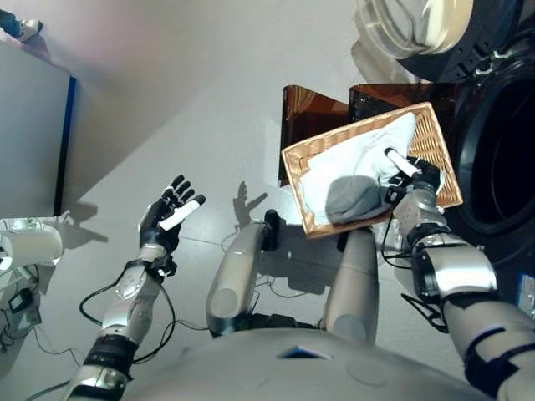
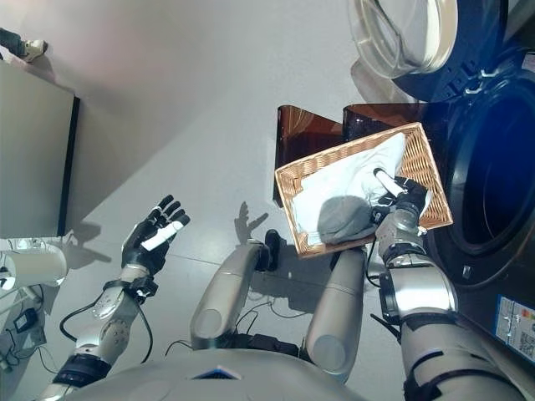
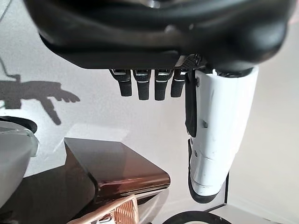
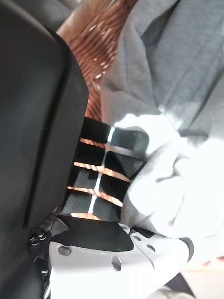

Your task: Pick up the clothes and place them into the washing machine

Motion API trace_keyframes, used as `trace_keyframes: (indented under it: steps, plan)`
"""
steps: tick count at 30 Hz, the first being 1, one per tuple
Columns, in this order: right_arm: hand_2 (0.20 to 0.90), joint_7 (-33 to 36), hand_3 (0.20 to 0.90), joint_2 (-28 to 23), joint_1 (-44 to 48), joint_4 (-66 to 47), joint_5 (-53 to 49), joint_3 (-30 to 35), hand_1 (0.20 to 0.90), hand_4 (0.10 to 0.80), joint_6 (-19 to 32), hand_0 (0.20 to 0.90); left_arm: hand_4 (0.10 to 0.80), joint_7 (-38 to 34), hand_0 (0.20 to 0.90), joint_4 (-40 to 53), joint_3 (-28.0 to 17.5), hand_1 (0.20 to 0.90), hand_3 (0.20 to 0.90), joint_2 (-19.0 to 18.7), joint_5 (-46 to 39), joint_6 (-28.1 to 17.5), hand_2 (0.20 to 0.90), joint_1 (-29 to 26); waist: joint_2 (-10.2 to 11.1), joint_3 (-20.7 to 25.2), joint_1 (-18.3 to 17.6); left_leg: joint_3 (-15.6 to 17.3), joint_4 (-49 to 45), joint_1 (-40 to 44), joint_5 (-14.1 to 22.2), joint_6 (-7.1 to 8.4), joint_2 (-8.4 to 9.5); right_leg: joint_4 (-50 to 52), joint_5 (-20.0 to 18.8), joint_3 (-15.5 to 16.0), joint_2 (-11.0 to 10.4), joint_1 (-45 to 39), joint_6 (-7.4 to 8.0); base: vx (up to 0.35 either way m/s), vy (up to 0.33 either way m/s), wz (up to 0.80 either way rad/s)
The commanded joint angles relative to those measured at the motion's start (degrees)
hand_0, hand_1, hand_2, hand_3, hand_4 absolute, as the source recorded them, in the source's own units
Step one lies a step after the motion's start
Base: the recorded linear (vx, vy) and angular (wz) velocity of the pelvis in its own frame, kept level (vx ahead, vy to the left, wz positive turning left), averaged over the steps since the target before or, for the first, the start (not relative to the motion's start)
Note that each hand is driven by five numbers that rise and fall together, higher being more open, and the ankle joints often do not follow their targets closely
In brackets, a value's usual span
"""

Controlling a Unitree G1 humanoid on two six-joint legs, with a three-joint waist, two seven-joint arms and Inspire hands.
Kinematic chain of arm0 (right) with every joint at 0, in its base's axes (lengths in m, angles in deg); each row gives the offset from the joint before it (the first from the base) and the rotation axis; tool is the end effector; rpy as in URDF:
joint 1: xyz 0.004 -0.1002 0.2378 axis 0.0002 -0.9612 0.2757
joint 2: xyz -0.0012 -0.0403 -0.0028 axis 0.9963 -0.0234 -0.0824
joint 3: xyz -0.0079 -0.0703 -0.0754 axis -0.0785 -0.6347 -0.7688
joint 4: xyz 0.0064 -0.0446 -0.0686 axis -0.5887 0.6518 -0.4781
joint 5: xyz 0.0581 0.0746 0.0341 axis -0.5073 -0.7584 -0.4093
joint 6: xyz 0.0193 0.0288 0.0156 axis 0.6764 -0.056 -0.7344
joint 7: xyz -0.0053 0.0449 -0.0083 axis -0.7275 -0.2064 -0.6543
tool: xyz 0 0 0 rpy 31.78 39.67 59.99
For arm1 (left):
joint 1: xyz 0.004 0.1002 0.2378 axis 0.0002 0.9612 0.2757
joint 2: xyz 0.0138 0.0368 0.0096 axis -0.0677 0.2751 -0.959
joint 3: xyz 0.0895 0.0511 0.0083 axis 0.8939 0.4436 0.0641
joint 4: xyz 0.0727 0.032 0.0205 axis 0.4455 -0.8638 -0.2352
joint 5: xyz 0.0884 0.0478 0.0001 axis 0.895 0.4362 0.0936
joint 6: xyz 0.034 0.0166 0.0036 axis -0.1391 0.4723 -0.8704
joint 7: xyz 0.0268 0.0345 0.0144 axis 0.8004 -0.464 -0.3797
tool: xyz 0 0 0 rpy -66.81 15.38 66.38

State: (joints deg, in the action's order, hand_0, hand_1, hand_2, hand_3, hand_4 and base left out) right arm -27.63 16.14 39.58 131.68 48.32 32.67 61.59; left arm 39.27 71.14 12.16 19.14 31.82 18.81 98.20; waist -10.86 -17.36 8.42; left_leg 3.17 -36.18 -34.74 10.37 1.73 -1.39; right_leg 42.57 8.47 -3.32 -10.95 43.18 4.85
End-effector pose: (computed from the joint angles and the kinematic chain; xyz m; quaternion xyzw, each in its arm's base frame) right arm 0.2642 -0.2663 0.0028 0.0757 0.2272 -0.3336 0.9118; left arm 0.1345 0.2281 -0.0269 -0.1571 0.1775 0.0437 0.9705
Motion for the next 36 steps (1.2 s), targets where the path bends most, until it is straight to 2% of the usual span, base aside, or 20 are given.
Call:
trace_keyframes:
  steps: [1,2,7,14,26,31,36]
  plan:
    - [0.200,-1.2,0.200,0.8,0.0,-4.0,-6.2,1.8,0.200,0.300,5.8,0.200,0.800,-0.8,0.900,0.7,-4.4,0.900,0.900,-2.9,0.4,-4.7,0.900,-0.6,0.2,2.5,-0.1,3.6,7.8,1.8,-3.2,-2.56,1.90,-5.1,-1.5,0.1,0.0,-3.8,-0.99,0.048,0.002,-0.17]
    - [0.200,-2.7,0.200,1.2,-2.3,-6.0,-10.3,3.7,0.200,0.300,7.1,0.200,0.800,-0.6,0.900,-0.4,-4.4,0.900,0.900,-1.9,0.1,-4.8,0.900,-0.7,0.3,2.8,-0.6,3.6,10.1,3.5,-4.0,-2.37,1.95,-7.4,-2.2,0.3,0.0,-5.5,-0.61,0.049,0.002,-0.16]
    - [0.200,-4.6,0.200,1.7,-7.2,-11.0,-15.8,7.0,0.200,0.300,9.8,0.200,0.800,-0.1,0.900,-0.4,-4.2,0.900,0.900,0.2,-0.8,-5.0,0.900,-0.3,0.4,3.2,-1.8,3.2,15.7,8.2,-5.8,-1.94,2.13,-13.2,-3.7,1.0,-0.2,-10.4,0.15,0.056,-0.007,-0.08]
    - [0.200,-6.0,0.200,2.1,-10.7,-14.0,-19.4,9.0,0.200,0.300,10.9,0.200,0.800,0.5,0.900,-0.9,-3.6,0.900,0.900,1.9,-1.1,-5.0,0.900,-0.2,0.7,3.8,-2.7,2.4,21.2,12.8,-7.7,-1.33,2.23,-18.4,-5.2,2.2,-0.6,-15.1,0.94,0.057,-0.022,-0.02]
    - [0.200,-11.3,0.200,5.5,-13.8,-17.1,-33.3,13.4,0.200,0.300,13.5,0.200,0.800,0.3,0.900,-3.8,-3.8,0.900,0.900,4.6,-1.6,-4.6,0.900,-1.2,2.3,5.0,-3.9,1.5,27.0,18.5,-9.9,-0.59,1.53,-23.1,-6.3,3.8,-0.2,-20.7,1.27,0.041,-0.024,0.03]
    - [0.200,-15.2,0.200,8.9,-15.4,-22.6,-42.3,16.6,0.200,0.300,15.6,0.200,0.800,0.0,0.900,-5.2,-4.6,0.900,0.900,6.0,-2.1,-4.5,0.900,-1.4,3.0,5.6,-4.5,1.1,29.0,21.5,-10.2,-0.22,1.06,-24.4,-5.9,4.7,-0.1,-23.6,1.43,0.062,-0.013,0.01]
    - [0.200,-16.3,0.200,12.7,-16.8,-27.7,-48.0,20.9,0.200,0.300,21.3,0.200,0.800,-0.8,0.900,-6.4,-5.2,0.900,0.900,7.1,-2.0,-5.0,0.900,-1.2,3.3,6.2,-5.3,0.9,30.8,24.5,-10.2,-0.12,0.78,-25.8,-5.5,5.1,0.0,-26.1,1.68,0.068,-0.007,-0.01]
